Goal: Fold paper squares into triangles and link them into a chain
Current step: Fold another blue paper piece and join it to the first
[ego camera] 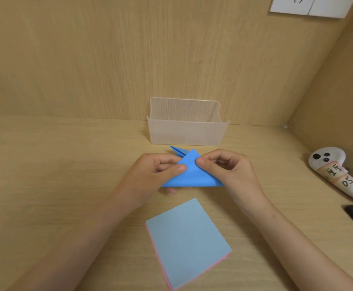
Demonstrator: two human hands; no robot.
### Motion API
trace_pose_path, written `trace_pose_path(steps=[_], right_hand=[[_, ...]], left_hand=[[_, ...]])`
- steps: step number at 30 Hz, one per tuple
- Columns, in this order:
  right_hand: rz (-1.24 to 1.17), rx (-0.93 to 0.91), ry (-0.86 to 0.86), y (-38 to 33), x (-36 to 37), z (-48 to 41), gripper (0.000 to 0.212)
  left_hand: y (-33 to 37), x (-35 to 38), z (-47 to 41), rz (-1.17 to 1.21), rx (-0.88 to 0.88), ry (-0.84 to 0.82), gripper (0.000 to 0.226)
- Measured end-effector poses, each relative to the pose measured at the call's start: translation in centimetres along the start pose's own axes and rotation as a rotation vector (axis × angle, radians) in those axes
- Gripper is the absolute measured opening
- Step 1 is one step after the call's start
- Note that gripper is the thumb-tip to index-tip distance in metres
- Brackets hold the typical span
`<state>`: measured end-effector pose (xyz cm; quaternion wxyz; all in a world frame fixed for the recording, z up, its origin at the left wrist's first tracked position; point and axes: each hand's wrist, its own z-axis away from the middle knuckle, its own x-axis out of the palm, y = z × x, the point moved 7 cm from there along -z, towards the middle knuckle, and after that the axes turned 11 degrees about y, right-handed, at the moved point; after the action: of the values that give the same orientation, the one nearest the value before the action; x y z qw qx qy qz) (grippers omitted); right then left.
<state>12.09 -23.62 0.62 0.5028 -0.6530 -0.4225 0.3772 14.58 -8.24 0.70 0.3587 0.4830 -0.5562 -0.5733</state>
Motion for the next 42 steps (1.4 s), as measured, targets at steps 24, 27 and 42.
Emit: trace_pose_path(steps=[24,27,42], right_hand=[[-0.028,-0.006,0.001,-0.2,0.2,0.1,0.007],[-0.016,-0.018,0.007,-0.2,0.2,0.2,0.008],[0.023,-0.118,0.048,-1.0,0.4,0.4,0.016]], left_hand=[[0.5,0.0,0.3,-0.001,0.007,-0.009,0.019],[0.2,0.0,0.2,0.002,-0.016,-0.011,0.013],[-0.7,0.1,0.2,-0.080,-0.072,0.063,0.024]])
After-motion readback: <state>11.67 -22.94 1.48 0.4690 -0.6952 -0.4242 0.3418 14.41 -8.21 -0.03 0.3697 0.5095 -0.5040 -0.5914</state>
